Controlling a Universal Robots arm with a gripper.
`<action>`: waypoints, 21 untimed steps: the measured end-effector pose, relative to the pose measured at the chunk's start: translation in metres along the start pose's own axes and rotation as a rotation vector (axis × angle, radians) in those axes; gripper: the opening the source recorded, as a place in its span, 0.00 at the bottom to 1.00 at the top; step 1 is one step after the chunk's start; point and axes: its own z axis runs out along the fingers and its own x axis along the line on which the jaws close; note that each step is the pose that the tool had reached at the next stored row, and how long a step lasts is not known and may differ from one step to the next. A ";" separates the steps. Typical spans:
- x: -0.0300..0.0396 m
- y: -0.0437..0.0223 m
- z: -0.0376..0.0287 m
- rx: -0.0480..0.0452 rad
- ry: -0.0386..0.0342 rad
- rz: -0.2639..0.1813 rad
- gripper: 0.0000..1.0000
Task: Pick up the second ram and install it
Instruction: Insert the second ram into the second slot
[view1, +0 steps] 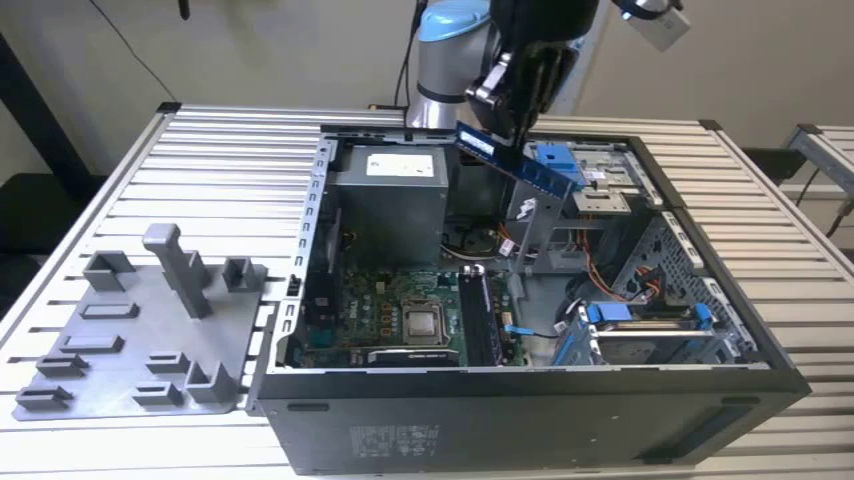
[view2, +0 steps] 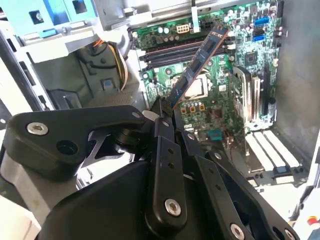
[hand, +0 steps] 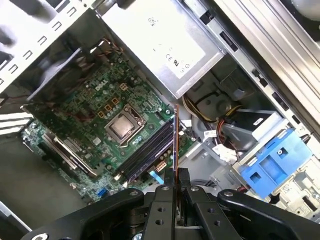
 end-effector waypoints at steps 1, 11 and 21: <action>0.0000 0.0000 0.0001 0.0004 -0.0001 0.013 0.14; 0.0002 -0.0002 0.0018 0.0051 -0.0021 0.150 0.14; 0.0004 -0.0004 0.0032 0.0098 -0.0039 0.286 0.14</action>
